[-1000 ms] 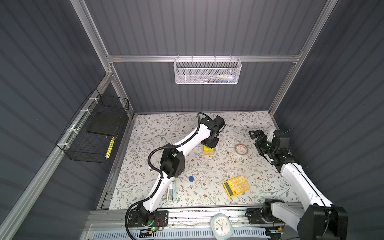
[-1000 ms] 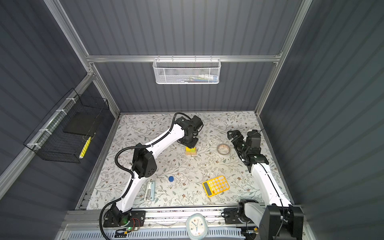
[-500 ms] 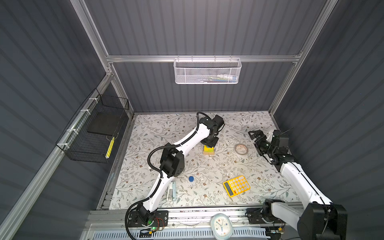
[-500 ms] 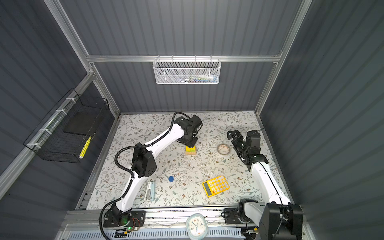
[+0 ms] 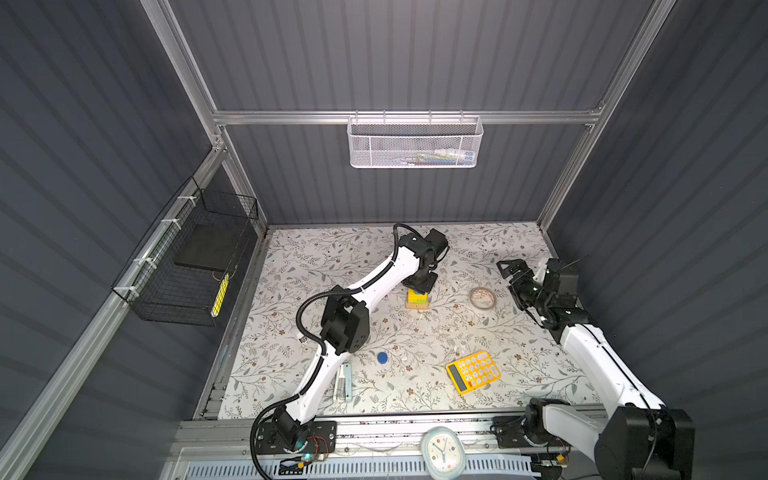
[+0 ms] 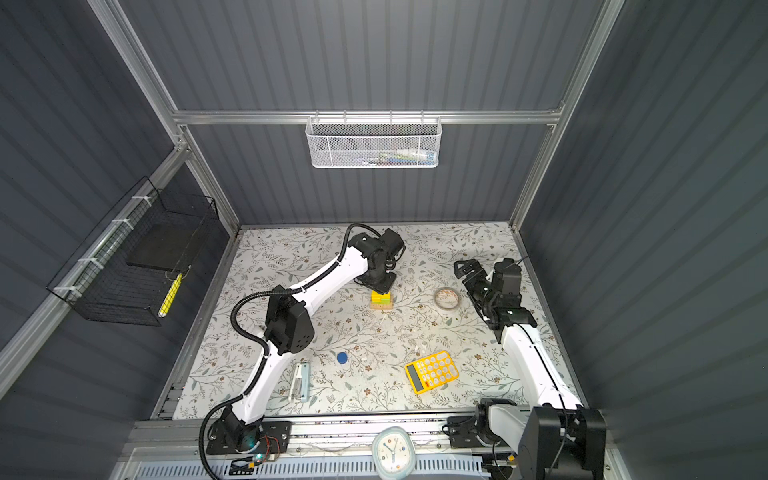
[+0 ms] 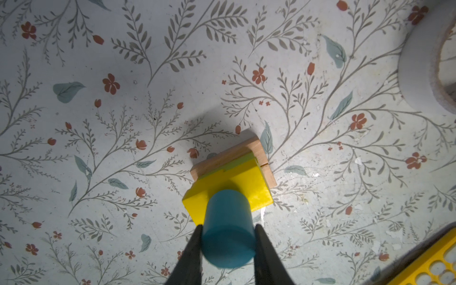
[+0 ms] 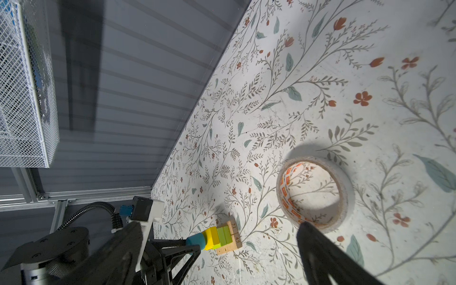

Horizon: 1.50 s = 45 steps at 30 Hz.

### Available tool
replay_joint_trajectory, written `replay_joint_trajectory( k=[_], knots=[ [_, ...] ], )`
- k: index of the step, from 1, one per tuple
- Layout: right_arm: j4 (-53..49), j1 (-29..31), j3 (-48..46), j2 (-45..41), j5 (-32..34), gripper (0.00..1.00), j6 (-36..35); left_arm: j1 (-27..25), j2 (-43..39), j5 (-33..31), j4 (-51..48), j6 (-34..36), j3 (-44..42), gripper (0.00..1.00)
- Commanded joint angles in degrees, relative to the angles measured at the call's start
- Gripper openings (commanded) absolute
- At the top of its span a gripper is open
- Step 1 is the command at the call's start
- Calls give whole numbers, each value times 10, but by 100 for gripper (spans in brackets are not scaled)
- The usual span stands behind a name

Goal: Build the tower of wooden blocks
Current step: 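Lower the teal cylinder with the left gripper onto the yellow block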

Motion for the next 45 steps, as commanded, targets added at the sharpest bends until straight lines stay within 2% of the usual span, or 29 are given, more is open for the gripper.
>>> replay_joint_trajectory(
  k=[1,31,45],
  knots=[
    [8,-4,15,3,-6,99,-6,3,10,9,-8,5,15,22],
    [13,-5,12,25,-6,99,-2,4,16,7,-13,4,12,32],
    [15,-6,12,29,-6,99,-2,4,19,9,-11,2,16,45]
  ],
)
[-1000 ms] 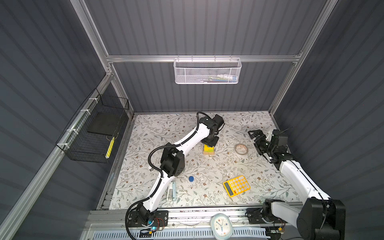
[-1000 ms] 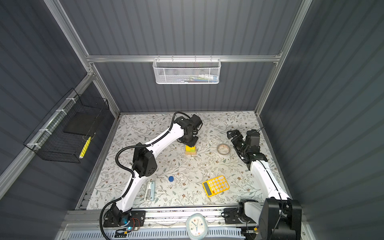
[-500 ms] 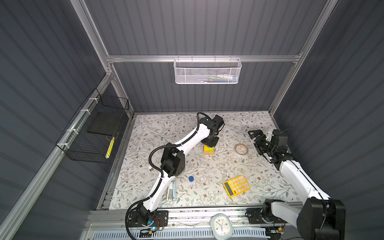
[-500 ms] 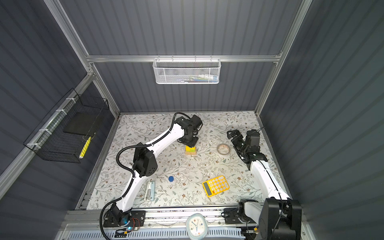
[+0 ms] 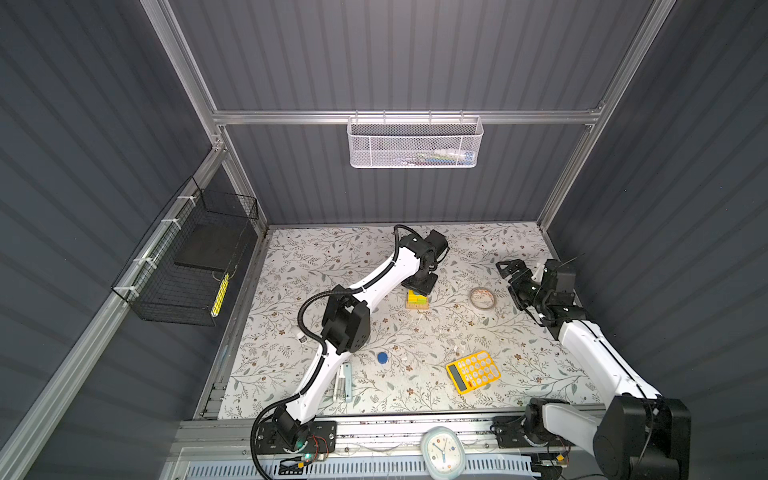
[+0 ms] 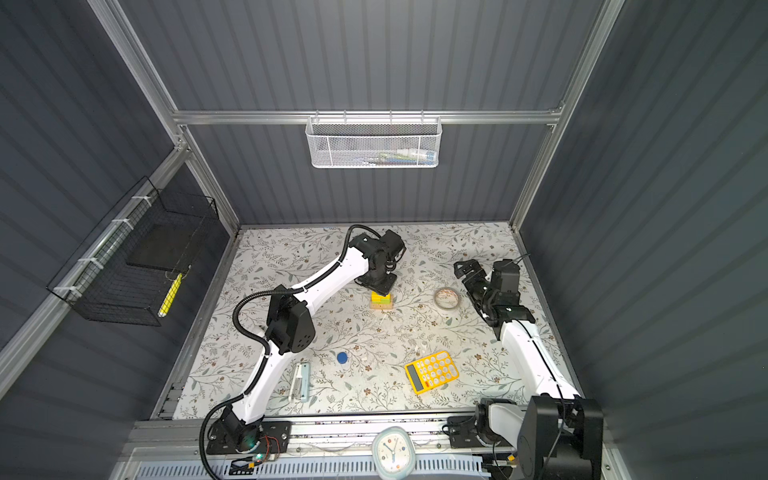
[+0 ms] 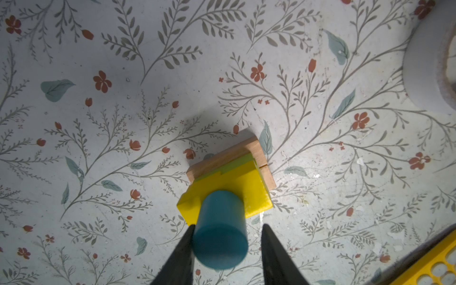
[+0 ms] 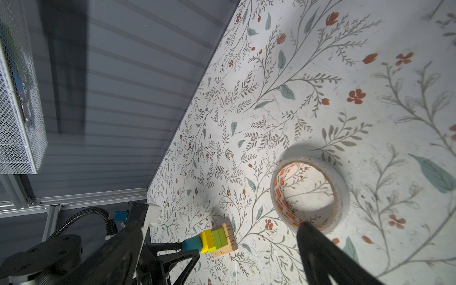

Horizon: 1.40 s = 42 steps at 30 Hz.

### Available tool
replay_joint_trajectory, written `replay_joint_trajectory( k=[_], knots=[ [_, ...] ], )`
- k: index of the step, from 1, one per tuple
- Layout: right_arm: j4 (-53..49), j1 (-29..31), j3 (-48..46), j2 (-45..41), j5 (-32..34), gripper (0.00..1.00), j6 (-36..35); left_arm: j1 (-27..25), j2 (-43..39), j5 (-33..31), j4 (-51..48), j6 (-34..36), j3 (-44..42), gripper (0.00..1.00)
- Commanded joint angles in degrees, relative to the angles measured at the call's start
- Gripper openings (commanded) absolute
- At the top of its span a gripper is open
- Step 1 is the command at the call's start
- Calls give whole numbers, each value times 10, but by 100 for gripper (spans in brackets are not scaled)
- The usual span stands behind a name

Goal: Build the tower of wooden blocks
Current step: 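Lower the teal cylinder with the left gripper onto the yellow block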

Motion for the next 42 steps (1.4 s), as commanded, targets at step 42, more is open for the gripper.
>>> replay_joint_trajectory(
  k=[42],
  knots=[
    [11,-5,11,10,-28,99,-1,6,21,4,-6,-3,17,43]
  ],
)
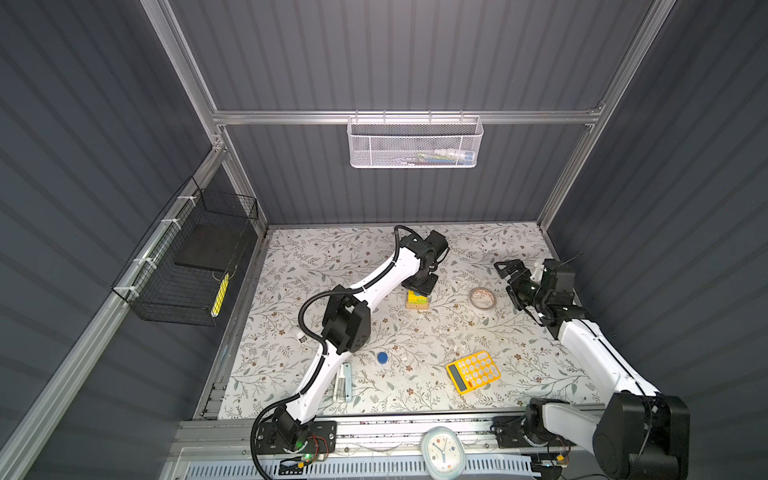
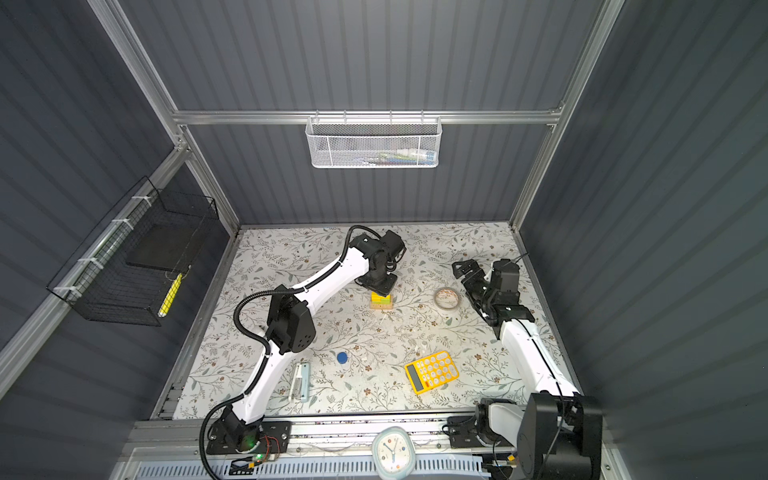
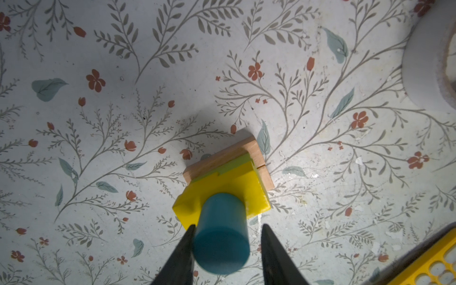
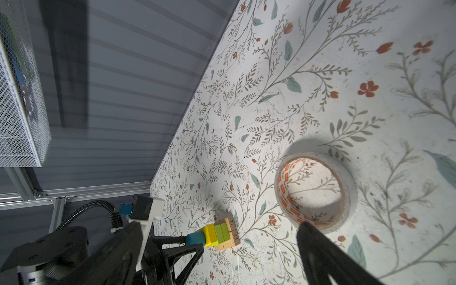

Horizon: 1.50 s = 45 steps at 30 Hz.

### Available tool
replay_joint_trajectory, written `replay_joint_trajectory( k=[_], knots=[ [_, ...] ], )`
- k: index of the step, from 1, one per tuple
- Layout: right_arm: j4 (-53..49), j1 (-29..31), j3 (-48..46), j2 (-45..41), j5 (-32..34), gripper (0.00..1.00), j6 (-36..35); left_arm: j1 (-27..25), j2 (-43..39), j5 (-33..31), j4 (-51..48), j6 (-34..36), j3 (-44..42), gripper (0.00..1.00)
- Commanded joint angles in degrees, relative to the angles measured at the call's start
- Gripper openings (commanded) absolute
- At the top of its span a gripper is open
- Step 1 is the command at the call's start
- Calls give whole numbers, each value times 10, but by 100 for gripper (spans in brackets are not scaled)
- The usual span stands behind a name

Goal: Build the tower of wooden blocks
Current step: 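Lower the teal cylinder with the left gripper onto the yellow block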

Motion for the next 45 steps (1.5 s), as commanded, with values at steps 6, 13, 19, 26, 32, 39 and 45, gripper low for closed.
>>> replay_joint_trajectory(
  k=[6,13,19,26,32,39,45],
  knots=[
    [7,-4,11,3,-6,99,0,8,18,-3,-3,-7,15,41],
    [7,-4,11,5,-7,99,-1,9,15,-5,2,-8,16,39],
    [8,-4,11,6,-7,99,0,9,16,-2,4,-10,16,39],
    [8,-4,11,9,-8,99,0,9,16,7,6,-11,17,39],
    [9,-4,10,10,-9,99,0,9,15,9,10,-13,17,39],
    [9,-4,11,11,-10,99,0,9,15,9,11,-15,18,38],
    [10,-4,11,12,-10,99,1,9,15,7,11,-16,19,37]
  ],
)
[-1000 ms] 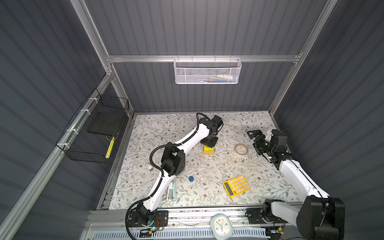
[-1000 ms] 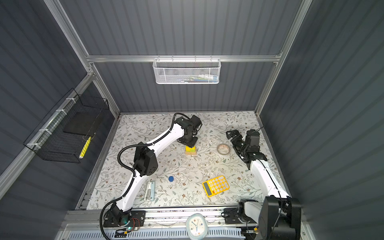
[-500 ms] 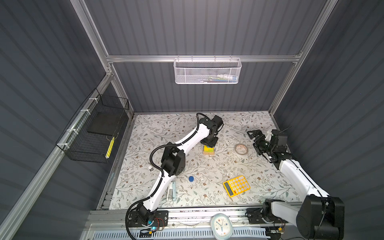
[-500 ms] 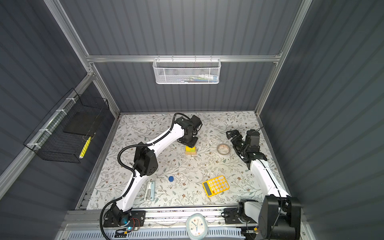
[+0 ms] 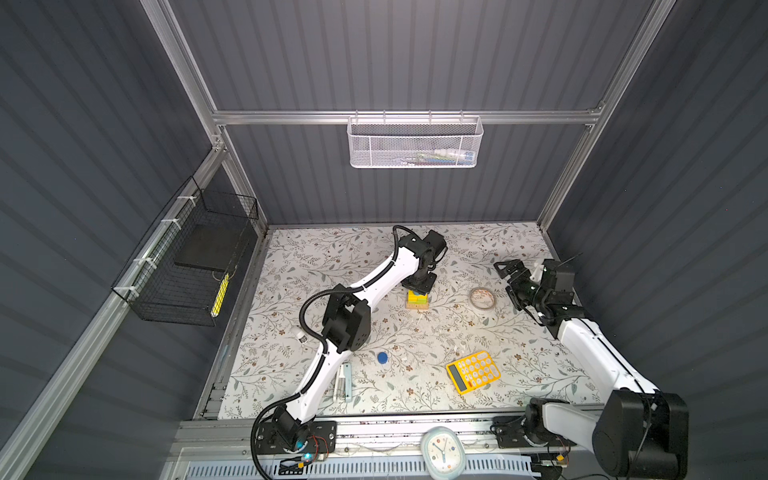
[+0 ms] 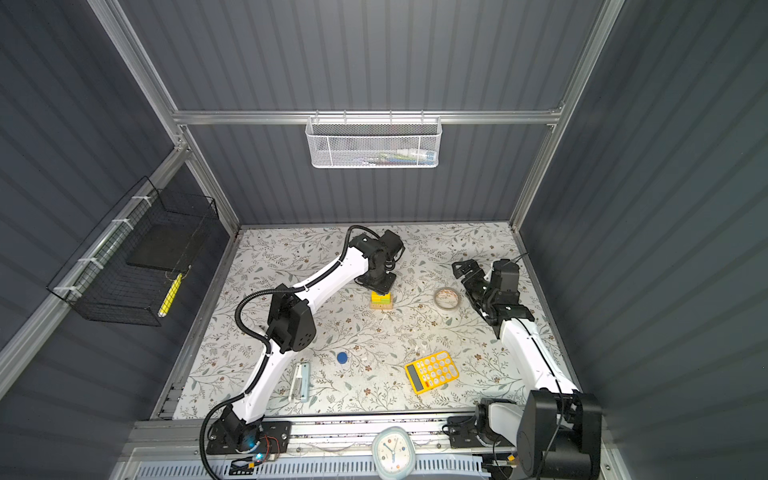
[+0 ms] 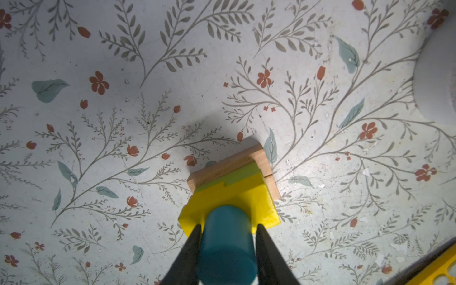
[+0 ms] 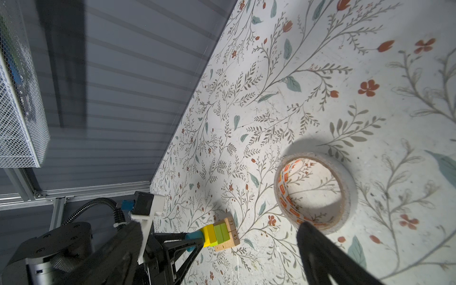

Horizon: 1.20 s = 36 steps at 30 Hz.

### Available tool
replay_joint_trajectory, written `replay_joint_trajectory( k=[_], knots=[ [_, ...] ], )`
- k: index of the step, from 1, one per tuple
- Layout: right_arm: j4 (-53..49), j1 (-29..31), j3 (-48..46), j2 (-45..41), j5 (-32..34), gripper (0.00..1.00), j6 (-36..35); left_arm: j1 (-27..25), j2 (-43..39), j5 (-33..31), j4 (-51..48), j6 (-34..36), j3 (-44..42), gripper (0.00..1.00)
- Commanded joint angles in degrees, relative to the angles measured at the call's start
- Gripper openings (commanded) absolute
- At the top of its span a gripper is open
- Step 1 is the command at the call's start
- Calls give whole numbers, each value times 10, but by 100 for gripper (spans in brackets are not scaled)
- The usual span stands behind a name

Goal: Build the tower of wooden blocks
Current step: 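Lower the teal cylinder with the left gripper onto the yellow block, then open the left gripper and release the teal cylinder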

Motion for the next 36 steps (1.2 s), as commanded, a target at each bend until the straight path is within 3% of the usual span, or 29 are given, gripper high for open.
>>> replay_joint_trajectory(
  k=[1,15,20,29,36],
  knots=[
    [6,-2,11,5,-5,99,1,5,9,6,1,-7,17,37],
    [6,-2,12,7,-7,99,1,5,11,5,0,-8,19,37],
    [7,-2,13,8,-8,99,0,6,11,5,0,-9,20,46],
    [7,-2,12,5,-11,99,1,7,1,5,7,-5,28,75],
    [7,-2,11,4,-11,99,1,7,-39,0,14,-6,45,80]
  ],
)
